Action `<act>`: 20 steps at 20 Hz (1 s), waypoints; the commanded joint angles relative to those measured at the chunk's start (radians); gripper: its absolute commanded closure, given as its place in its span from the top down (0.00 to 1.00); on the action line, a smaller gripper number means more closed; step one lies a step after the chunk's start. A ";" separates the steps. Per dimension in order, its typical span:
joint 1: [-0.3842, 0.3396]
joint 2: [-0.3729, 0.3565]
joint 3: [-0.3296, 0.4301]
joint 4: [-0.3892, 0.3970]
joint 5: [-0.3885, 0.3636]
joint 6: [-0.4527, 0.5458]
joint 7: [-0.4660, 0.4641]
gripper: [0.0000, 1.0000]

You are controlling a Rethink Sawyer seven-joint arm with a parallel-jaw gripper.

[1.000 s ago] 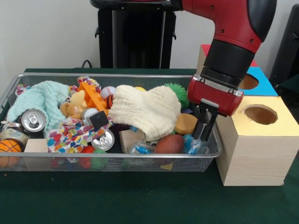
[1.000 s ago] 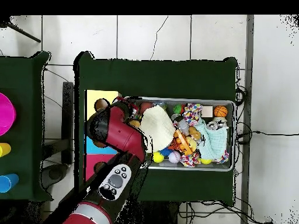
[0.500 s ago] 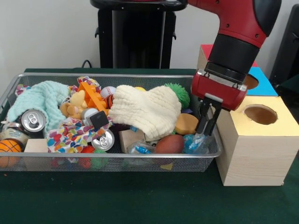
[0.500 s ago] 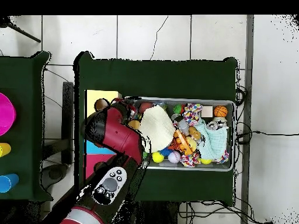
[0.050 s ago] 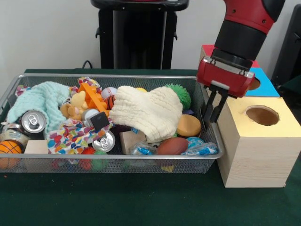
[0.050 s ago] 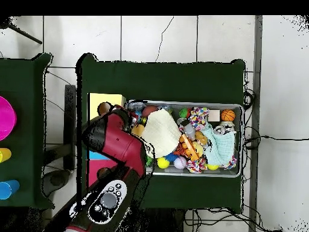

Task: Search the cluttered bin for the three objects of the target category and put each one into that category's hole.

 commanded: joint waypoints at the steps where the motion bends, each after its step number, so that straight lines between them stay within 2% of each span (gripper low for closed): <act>1: 0.028 -0.070 -0.016 0.094 -0.020 0.162 0.274 0.00; 5: 0.038 -0.082 -0.025 0.109 -0.022 0.151 0.271 0.00; 9: 0.008 -0.077 0.039 0.137 -0.002 0.077 0.267 0.00; 14: -0.053 -0.058 0.168 0.168 0.039 -0.058 0.302 0.00; 20: -0.086 -0.039 0.212 0.166 0.028 -0.138 0.306 0.00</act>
